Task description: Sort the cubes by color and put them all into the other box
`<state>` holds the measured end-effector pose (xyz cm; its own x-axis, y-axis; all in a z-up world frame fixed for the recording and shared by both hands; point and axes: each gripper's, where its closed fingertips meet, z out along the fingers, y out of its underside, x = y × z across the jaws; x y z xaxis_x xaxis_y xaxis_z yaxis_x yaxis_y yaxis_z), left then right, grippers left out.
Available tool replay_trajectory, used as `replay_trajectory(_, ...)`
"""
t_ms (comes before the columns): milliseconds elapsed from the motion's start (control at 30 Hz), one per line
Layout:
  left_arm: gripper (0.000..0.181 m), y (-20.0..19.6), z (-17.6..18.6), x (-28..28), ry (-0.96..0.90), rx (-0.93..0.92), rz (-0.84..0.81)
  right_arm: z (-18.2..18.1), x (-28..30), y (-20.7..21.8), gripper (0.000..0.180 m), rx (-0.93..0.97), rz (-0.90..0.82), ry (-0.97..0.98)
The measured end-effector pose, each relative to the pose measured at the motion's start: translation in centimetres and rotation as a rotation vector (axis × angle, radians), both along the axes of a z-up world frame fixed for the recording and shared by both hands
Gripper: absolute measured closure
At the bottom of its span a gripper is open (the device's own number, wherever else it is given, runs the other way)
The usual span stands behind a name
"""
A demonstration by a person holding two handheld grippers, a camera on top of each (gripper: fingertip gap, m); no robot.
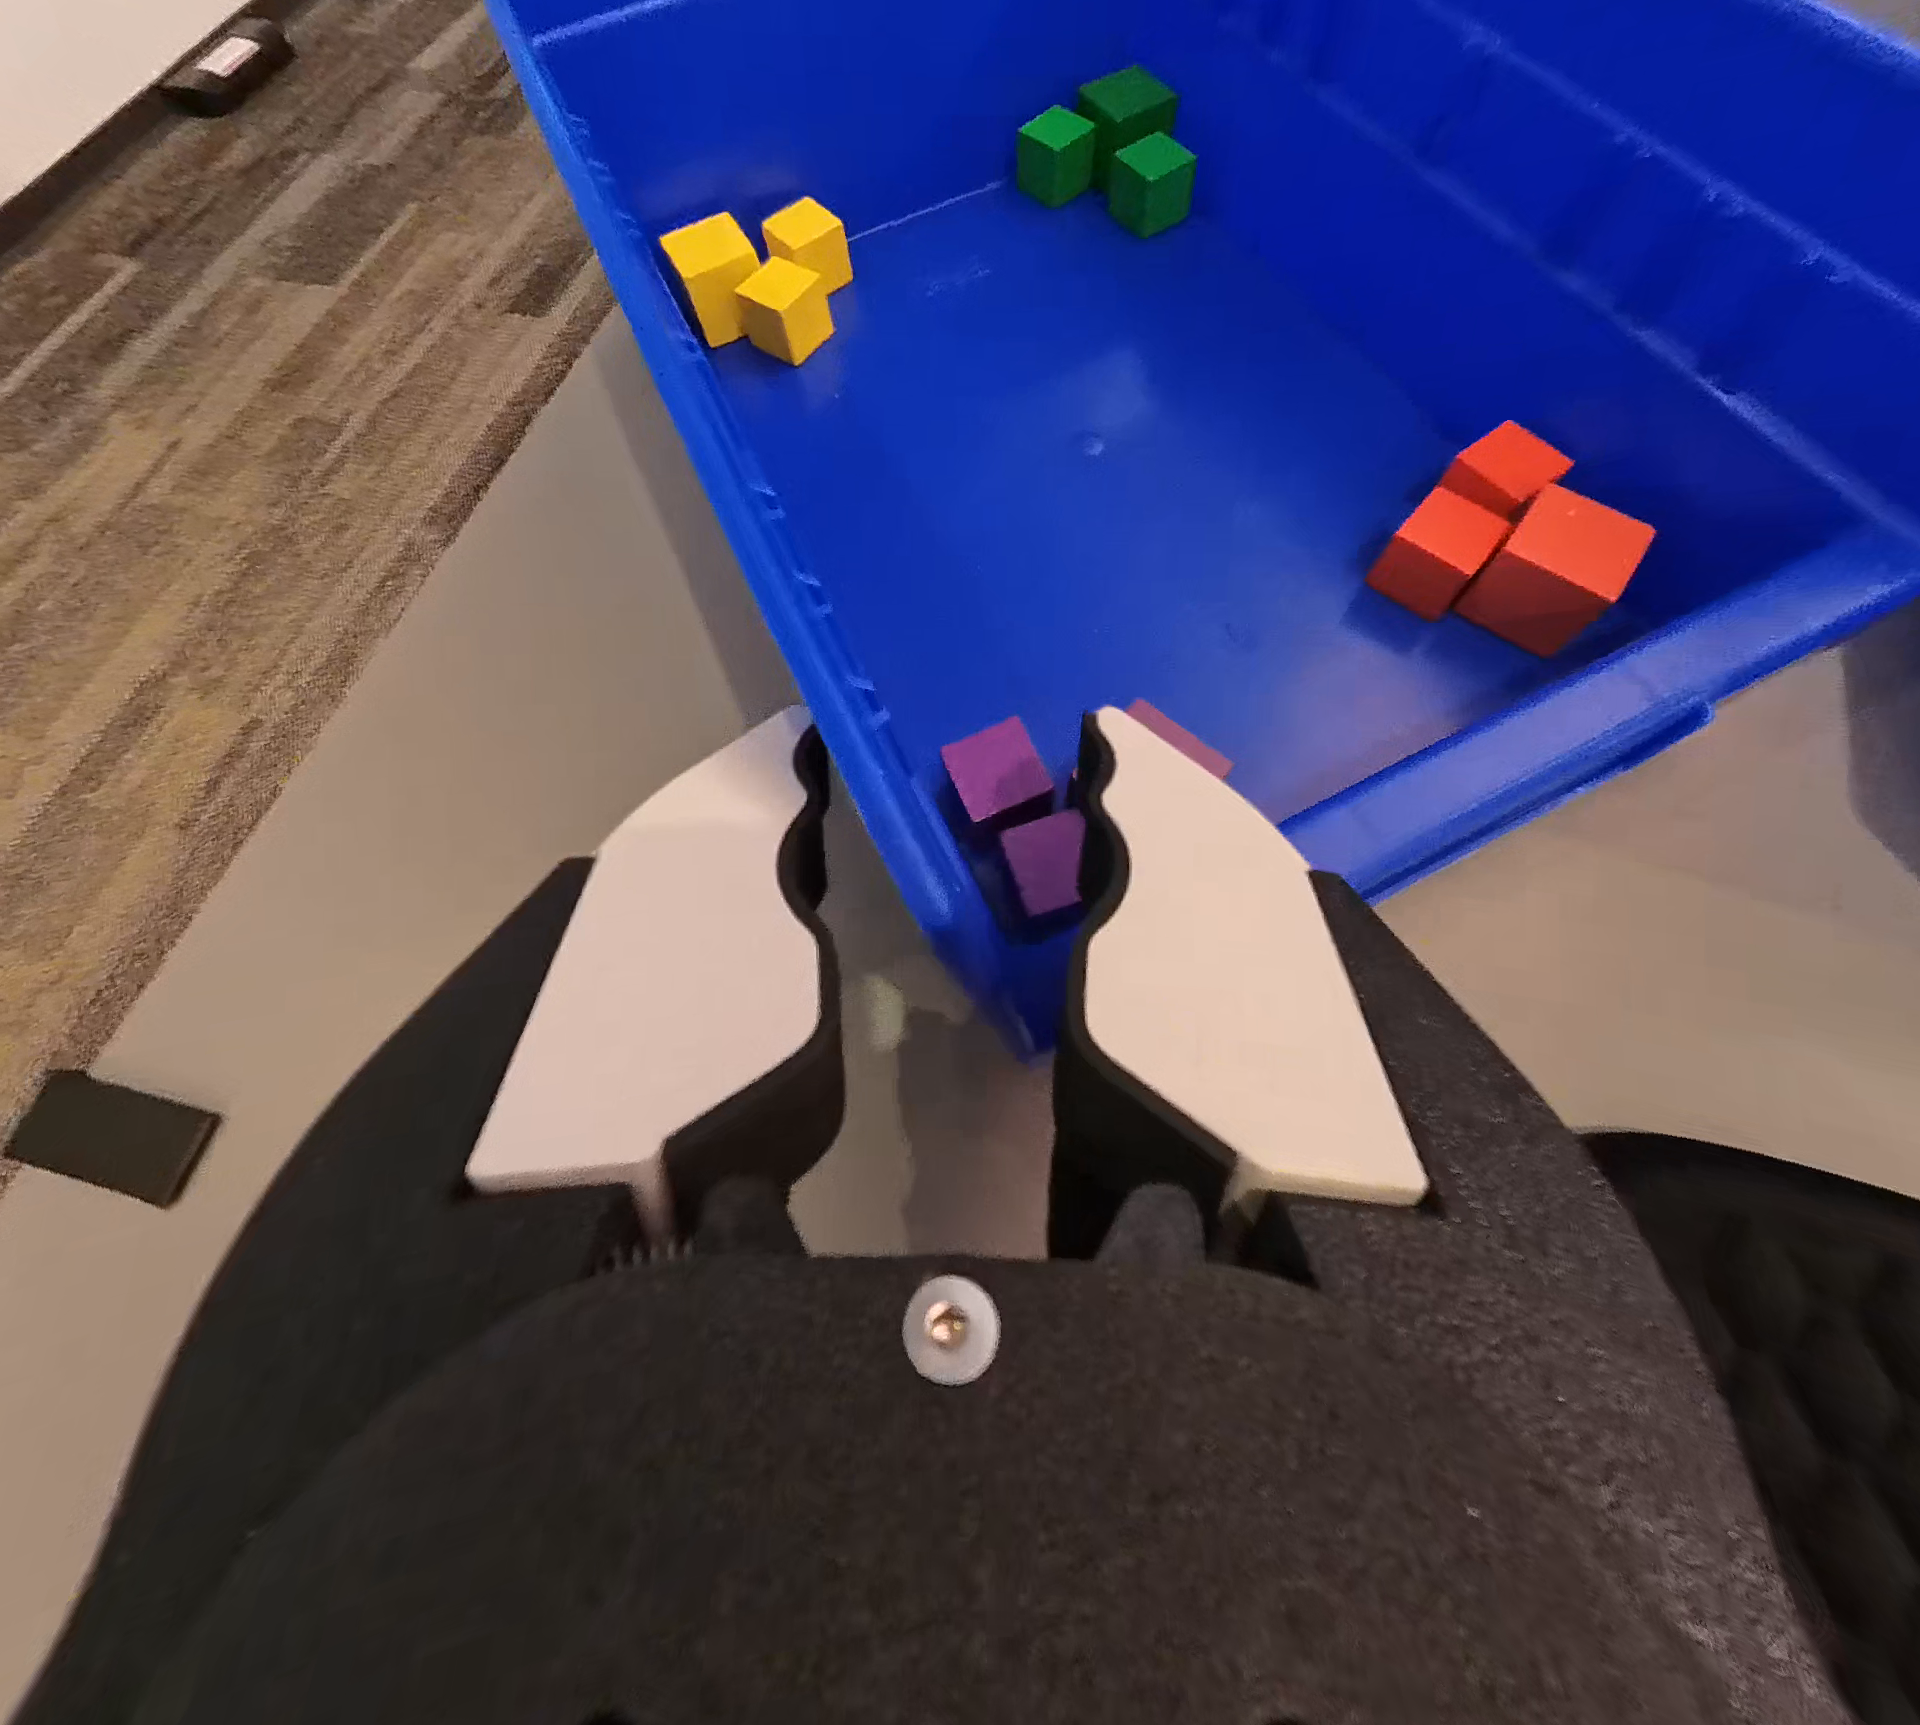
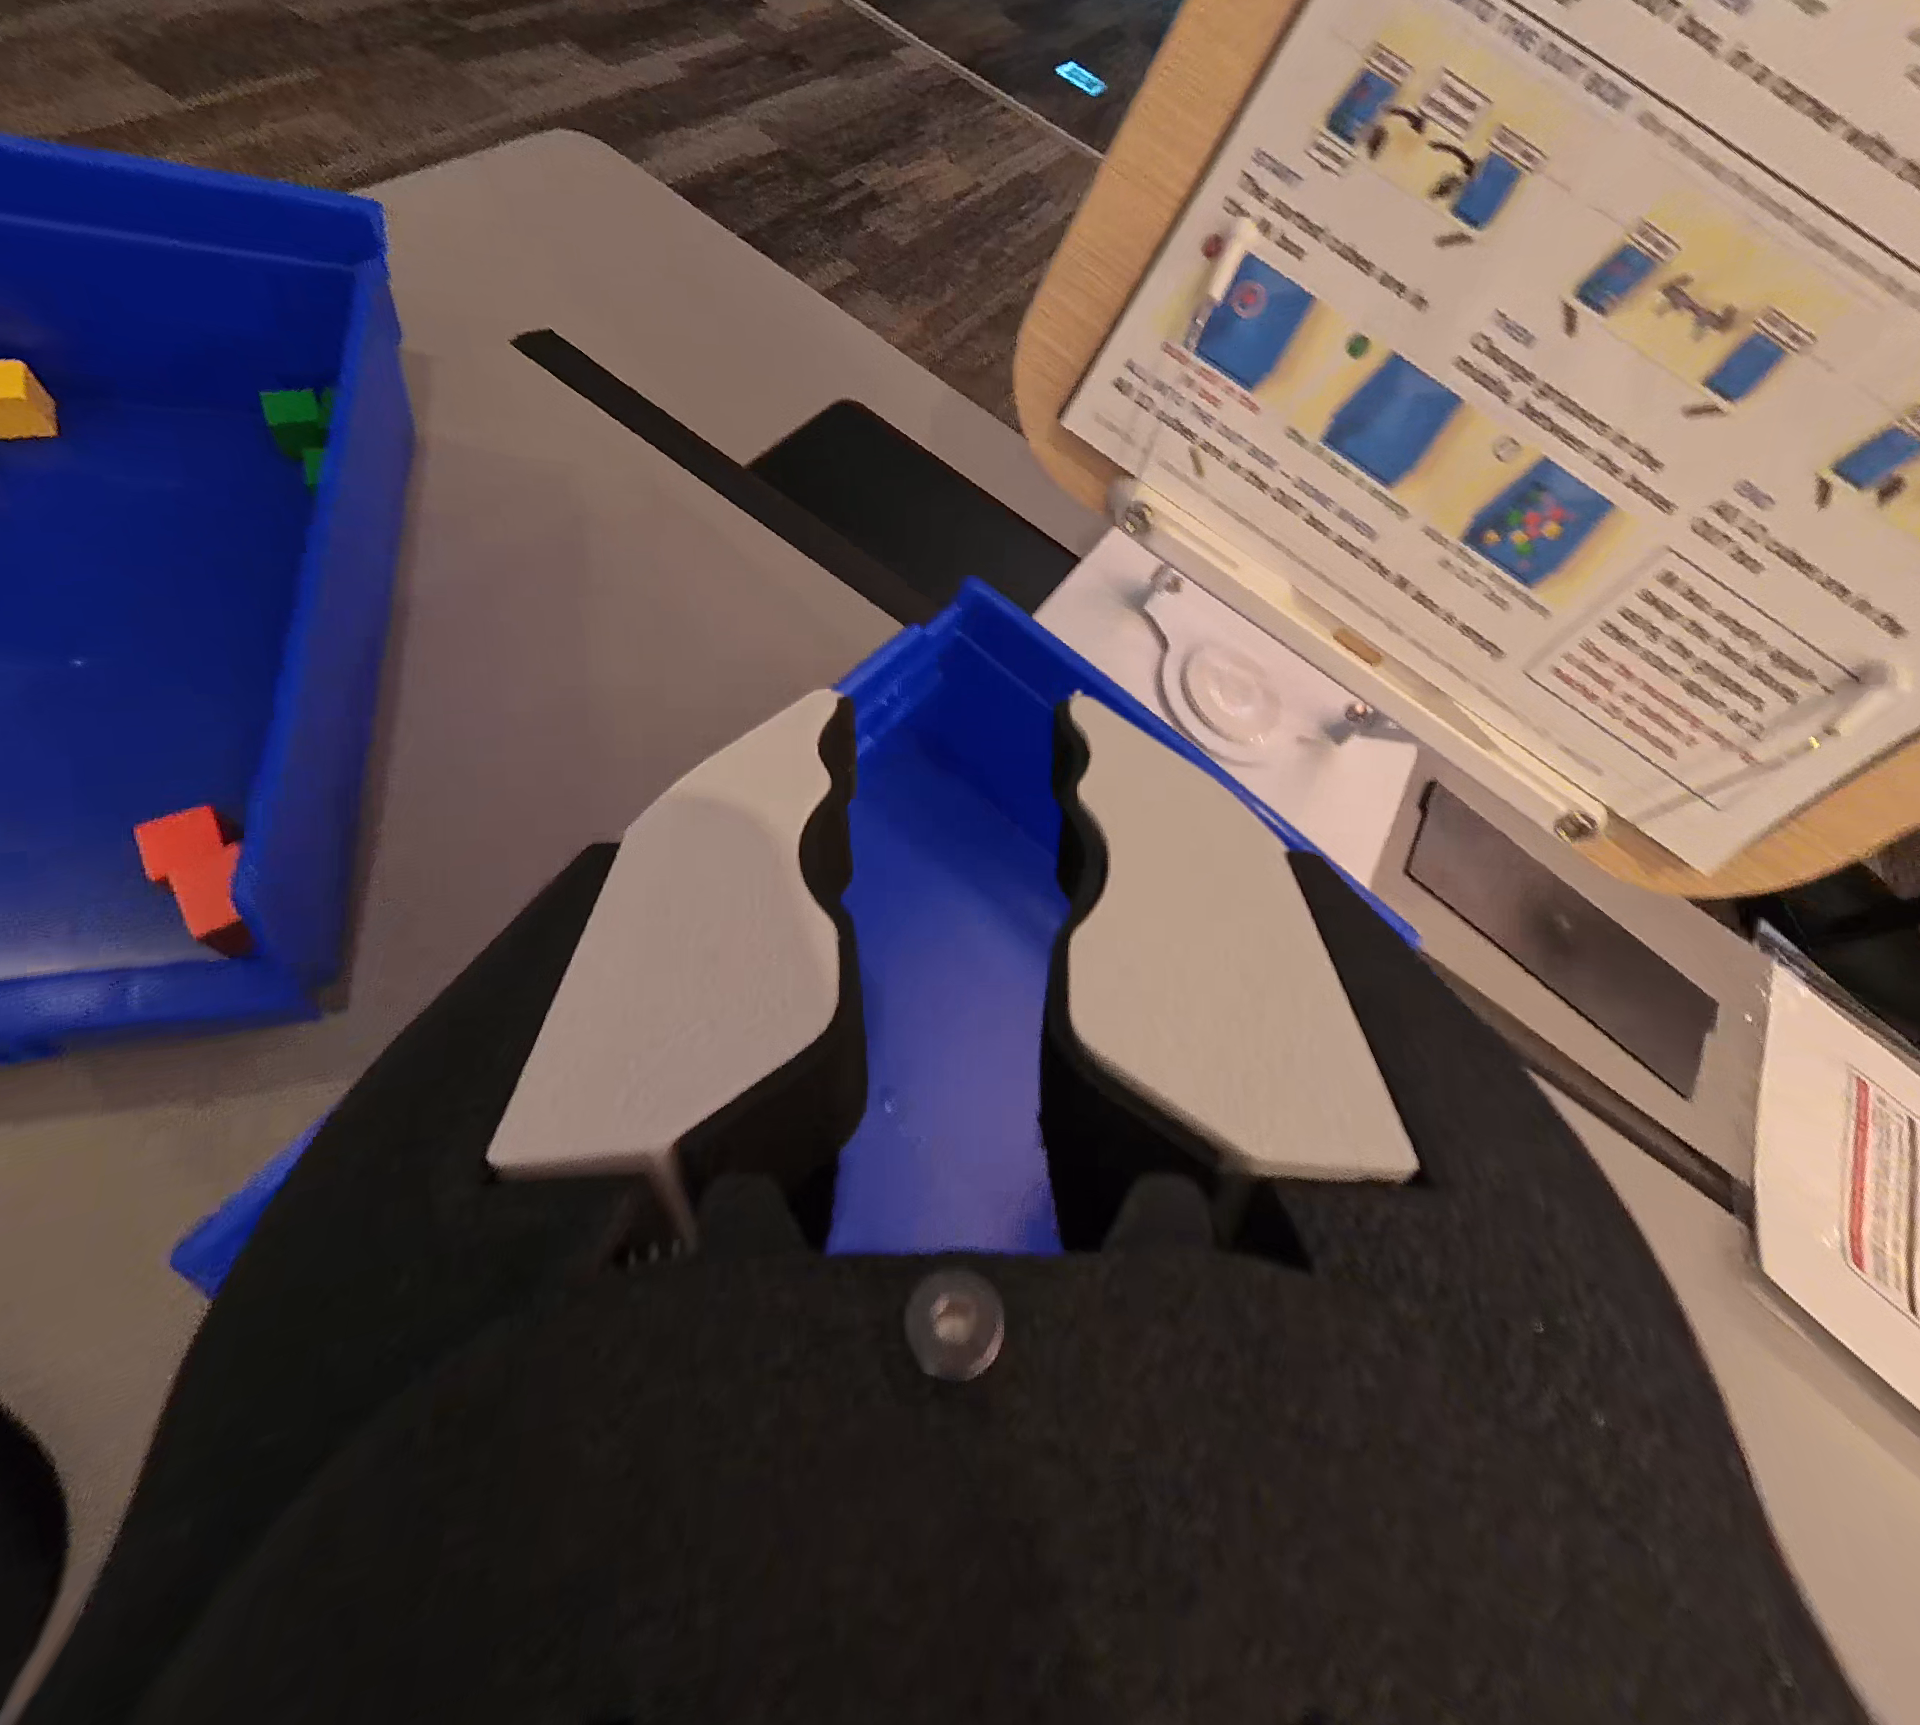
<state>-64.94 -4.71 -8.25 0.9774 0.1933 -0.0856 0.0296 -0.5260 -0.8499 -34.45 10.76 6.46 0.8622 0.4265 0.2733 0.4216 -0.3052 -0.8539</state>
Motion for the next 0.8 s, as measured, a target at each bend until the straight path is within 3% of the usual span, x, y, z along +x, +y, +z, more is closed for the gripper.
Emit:
replay_trajectory(200, 0.17, -0.7, 0.1, -4.6, 0.162, -0.04, 0.005, -0.4, 6.5, -1.8, 0.143, -0.039, -0.05, 0.03)
replay_trajectory(600, 0.171, 1.8, 0.1, -13.6, 0.205, -0.1, -0.338, -4.8, 15.2, -4.9, 0.145, -0.206, -0.078, 0.058)
replay_trajectory(800, 0.173, 3.0, 0.0, -15.7, 0.117, -0.104, -0.375, -6.6, 16.5, -5.3, 0.142, -0.28, -0.113, 0.153)
